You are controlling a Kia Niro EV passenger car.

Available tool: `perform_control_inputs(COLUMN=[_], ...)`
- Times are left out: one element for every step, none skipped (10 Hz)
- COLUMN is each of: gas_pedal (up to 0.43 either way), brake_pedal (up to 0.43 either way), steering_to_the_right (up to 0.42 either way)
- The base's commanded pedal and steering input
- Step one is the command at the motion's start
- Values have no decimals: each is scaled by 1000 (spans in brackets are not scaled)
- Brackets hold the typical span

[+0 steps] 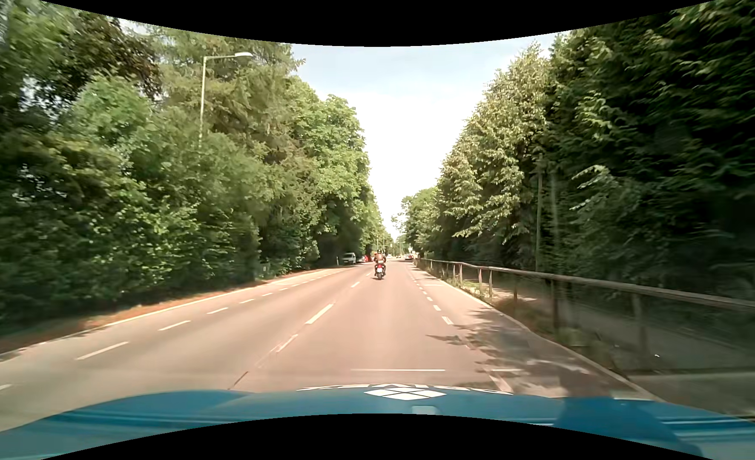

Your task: Follow the waypoints while adhering to traffic rules and regulations

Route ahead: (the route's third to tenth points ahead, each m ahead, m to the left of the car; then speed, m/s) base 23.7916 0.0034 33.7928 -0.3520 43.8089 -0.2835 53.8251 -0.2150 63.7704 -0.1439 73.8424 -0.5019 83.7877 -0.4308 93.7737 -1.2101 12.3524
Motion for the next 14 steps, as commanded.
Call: perform_control_inputs(gas_pedal=[0,0,0,0,0,0,0,0,0,0,0,0,0,0], brake_pedal=[0,0,0,0,0,0,0,0,0,0,0,0,0,0], steering_to_the_right=[1,1,1,0,0,0,0,0,0,0,0,-1,0,0])
